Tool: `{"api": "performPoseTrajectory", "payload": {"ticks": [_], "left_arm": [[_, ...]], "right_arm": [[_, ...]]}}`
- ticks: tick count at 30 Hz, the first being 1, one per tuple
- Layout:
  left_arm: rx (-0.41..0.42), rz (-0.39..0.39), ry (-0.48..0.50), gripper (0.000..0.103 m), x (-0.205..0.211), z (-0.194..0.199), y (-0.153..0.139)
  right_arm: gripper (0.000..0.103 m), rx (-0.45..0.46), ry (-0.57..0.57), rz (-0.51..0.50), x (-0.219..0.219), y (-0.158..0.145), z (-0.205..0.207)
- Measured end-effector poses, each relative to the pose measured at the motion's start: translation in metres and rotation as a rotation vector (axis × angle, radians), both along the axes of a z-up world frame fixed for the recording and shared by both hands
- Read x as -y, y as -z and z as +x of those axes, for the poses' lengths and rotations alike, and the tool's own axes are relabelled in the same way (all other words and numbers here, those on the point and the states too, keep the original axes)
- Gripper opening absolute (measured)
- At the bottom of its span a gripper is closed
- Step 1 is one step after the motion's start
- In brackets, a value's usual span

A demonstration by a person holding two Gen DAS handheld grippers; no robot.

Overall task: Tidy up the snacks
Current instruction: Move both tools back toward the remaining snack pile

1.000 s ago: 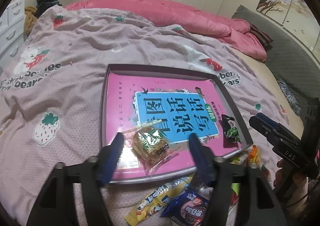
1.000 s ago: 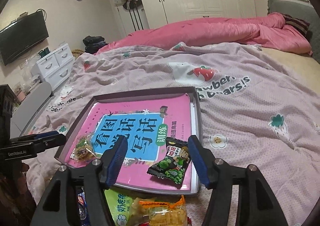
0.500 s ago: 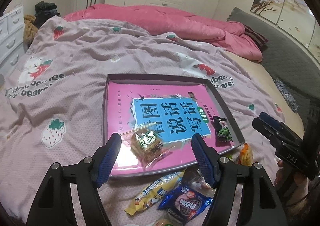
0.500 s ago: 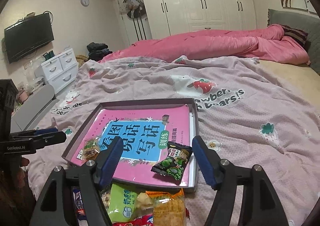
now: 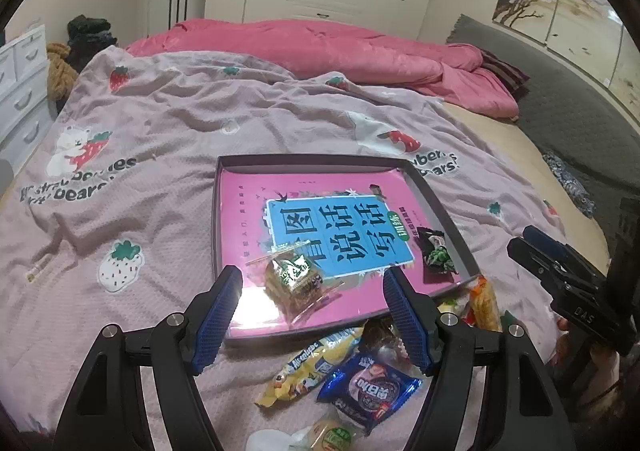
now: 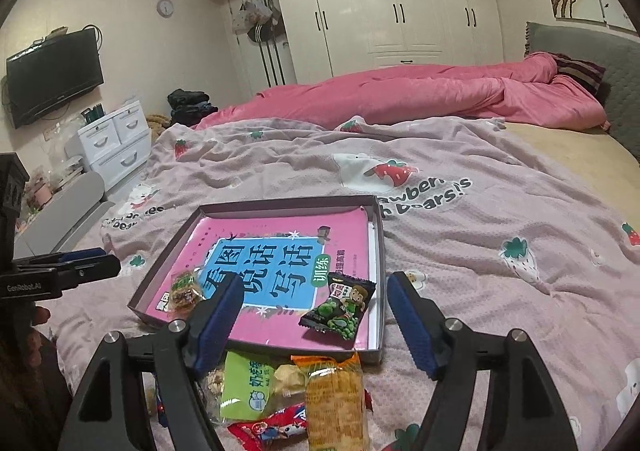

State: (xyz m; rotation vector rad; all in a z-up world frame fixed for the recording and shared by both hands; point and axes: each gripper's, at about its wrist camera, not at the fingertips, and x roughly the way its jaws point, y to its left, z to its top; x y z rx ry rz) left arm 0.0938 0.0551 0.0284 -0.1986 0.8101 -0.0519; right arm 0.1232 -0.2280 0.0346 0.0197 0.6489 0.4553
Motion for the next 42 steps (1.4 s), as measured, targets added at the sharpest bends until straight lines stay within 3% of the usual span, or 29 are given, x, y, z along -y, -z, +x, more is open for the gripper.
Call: {"api": "performPoseTrajectory", "payload": {"ticks": [17, 42], "left_arm": [[-0.038, 0.015, 0.032, 0.075, 0.001, -0.025, 0.003], [-0.15, 0.088, 0.229, 0.075, 0.023, -0.055, 0.03]], "right_arm": [[0.074, -0.015, -0.005, -0.027, -0.002, 0.001, -0.025], [0.074, -0.07, 0.039, -0.038, 0.011, 0.008, -0.041]]}}
